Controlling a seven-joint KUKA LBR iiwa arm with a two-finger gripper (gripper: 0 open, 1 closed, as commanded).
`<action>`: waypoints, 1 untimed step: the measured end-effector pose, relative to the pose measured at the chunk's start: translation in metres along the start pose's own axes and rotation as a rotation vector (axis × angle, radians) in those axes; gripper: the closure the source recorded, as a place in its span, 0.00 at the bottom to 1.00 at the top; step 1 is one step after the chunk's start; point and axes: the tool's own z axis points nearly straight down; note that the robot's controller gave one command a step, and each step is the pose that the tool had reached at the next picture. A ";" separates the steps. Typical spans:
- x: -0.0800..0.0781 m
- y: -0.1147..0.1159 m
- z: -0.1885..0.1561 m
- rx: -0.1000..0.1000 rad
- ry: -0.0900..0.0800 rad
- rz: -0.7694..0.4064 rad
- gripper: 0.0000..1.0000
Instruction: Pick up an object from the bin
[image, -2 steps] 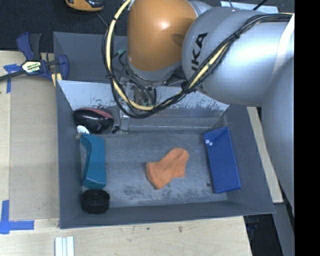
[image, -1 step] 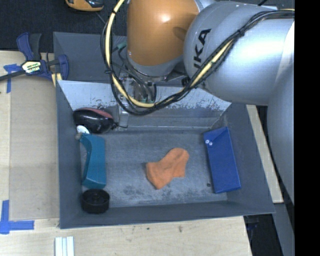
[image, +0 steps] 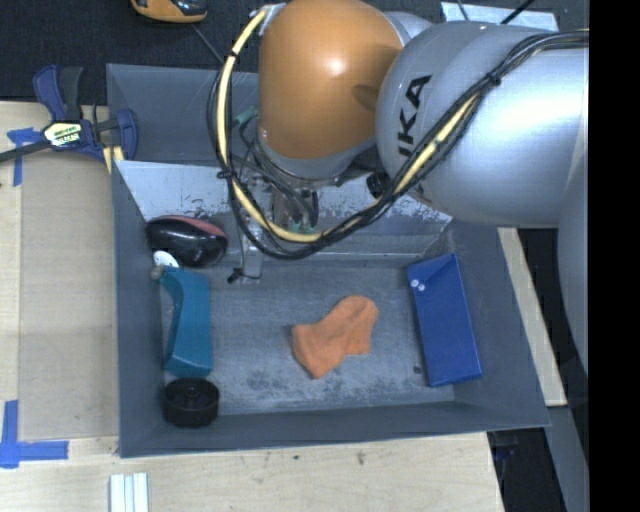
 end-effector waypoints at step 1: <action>-0.005 -0.005 -0.029 0.004 0.013 0.003 0.00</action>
Offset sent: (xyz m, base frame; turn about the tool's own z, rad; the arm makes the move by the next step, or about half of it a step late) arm 0.0066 -0.0557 0.1959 0.1312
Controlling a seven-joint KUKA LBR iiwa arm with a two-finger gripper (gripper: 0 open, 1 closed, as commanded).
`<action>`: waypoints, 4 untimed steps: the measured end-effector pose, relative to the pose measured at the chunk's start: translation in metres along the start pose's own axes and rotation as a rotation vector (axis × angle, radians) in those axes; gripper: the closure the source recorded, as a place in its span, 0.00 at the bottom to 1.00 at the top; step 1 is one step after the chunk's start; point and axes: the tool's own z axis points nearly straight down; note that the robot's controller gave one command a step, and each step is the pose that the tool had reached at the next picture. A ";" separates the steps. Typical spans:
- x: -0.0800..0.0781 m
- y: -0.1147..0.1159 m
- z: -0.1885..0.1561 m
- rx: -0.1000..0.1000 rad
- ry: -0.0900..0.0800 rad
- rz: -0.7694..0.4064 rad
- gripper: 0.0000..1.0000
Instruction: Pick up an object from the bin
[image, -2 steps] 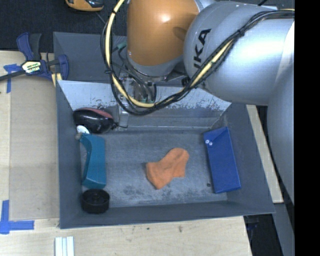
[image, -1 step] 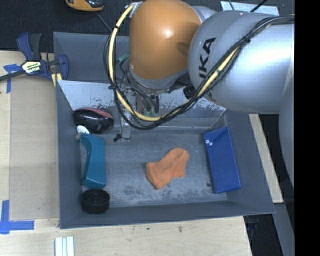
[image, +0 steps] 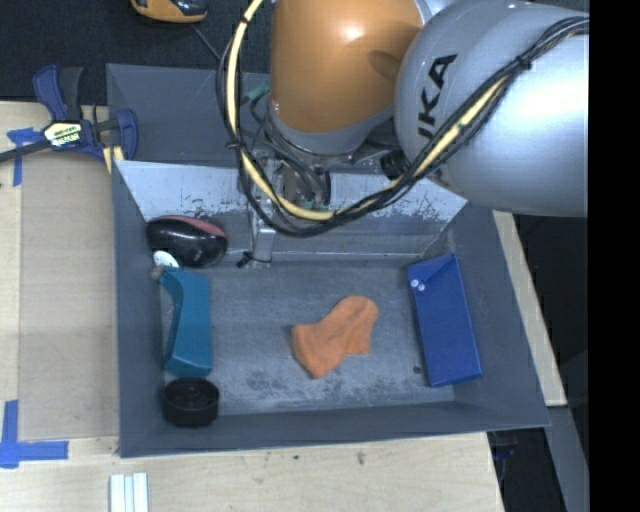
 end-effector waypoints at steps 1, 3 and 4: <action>-0.003 -0.016 -0.064 -0.003 -0.007 0.038 0.00; -0.016 -0.057 0.029 -0.003 -0.013 -0.023 0.00; -0.002 -0.071 0.048 -0.003 -0.005 0.018 0.00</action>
Offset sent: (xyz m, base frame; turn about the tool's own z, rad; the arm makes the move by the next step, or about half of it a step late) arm 0.0085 -0.0897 -0.0529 -0.1914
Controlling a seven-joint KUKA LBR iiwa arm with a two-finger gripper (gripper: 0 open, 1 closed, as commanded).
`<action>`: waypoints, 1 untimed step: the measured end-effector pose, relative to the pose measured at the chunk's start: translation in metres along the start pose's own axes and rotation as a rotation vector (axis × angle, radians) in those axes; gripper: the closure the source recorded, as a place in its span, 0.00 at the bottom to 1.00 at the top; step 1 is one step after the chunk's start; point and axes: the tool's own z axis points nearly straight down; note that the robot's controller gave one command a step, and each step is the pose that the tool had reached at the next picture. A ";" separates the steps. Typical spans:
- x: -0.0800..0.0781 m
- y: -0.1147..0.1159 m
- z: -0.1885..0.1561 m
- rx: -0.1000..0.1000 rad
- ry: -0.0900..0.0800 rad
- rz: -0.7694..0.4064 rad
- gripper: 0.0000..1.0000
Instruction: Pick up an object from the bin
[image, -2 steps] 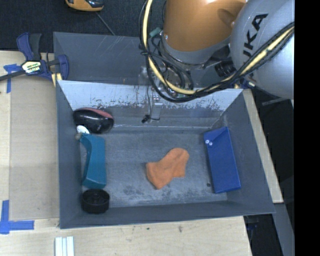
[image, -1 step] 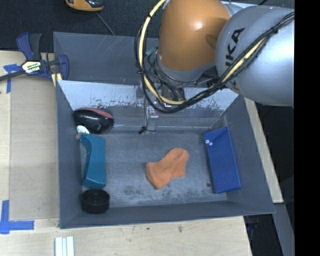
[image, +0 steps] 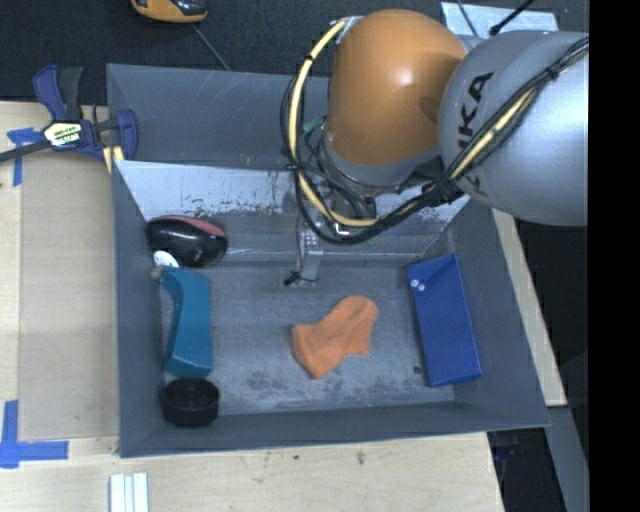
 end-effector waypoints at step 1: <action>0.006 -0.027 0.032 -0.001 -0.010 0.018 0.00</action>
Offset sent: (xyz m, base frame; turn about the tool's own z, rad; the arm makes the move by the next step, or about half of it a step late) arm -0.0319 -0.0506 -0.0746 -0.1081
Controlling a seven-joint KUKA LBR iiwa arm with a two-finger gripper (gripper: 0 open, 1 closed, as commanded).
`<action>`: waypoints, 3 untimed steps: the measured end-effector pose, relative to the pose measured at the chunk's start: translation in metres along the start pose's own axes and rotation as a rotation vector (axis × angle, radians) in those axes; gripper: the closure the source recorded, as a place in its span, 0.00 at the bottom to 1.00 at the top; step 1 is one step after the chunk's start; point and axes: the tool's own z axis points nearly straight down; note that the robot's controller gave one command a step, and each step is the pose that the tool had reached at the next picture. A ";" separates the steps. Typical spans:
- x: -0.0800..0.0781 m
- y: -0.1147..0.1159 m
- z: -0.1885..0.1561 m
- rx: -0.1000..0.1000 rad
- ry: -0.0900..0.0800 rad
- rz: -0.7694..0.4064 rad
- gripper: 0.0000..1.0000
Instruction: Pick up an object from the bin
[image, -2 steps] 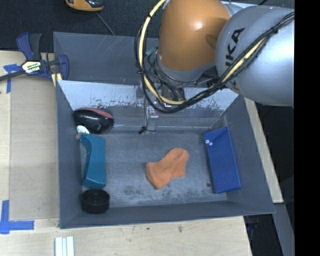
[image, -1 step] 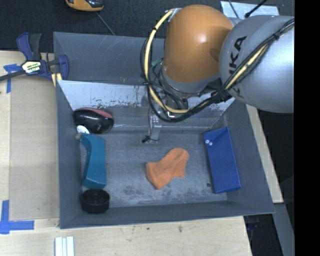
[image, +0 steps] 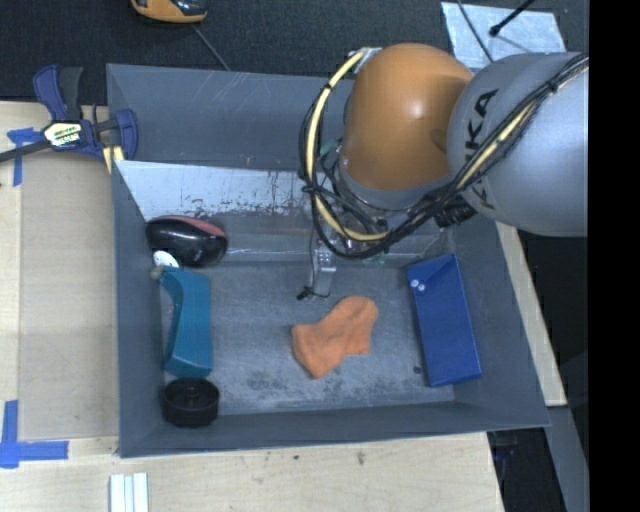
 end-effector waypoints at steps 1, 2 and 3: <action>0.002 -0.007 0.014 0.002 0.004 -0.007 0.00; 0.002 -0.013 0.035 0.002 0.009 -0.191 0.00; 0.030 -0.036 0.073 0.000 0.003 -0.249 0.00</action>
Offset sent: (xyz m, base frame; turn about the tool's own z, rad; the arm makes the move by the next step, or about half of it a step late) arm 0.0006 -0.0152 -0.0444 -0.2336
